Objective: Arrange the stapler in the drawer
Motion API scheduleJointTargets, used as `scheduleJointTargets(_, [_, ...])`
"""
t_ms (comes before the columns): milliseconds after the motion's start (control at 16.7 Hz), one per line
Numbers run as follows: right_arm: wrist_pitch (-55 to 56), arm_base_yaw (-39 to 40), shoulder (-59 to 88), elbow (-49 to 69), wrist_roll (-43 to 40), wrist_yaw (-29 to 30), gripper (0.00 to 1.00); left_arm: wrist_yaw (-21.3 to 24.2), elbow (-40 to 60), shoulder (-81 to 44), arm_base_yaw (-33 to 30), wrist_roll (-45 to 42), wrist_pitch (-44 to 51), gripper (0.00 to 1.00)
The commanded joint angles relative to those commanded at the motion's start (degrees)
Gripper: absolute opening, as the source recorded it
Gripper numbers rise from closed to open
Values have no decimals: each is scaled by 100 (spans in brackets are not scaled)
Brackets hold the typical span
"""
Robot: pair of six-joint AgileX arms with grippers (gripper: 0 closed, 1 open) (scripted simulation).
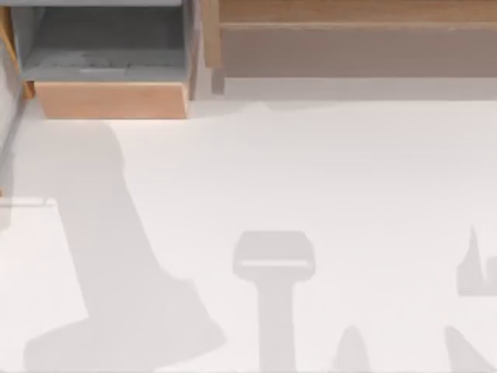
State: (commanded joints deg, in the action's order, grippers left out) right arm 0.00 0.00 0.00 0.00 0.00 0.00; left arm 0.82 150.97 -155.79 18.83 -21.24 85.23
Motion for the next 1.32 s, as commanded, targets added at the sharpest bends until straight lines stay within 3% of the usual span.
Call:
scheduleJointTargets(660, [0,0,0,0,0,0,100,0,0,0,0,0,0,98])
scheduleJointTargets(1320, [0,0,0,0,0,0,100,14,-45,41,7,-28,-11,100])
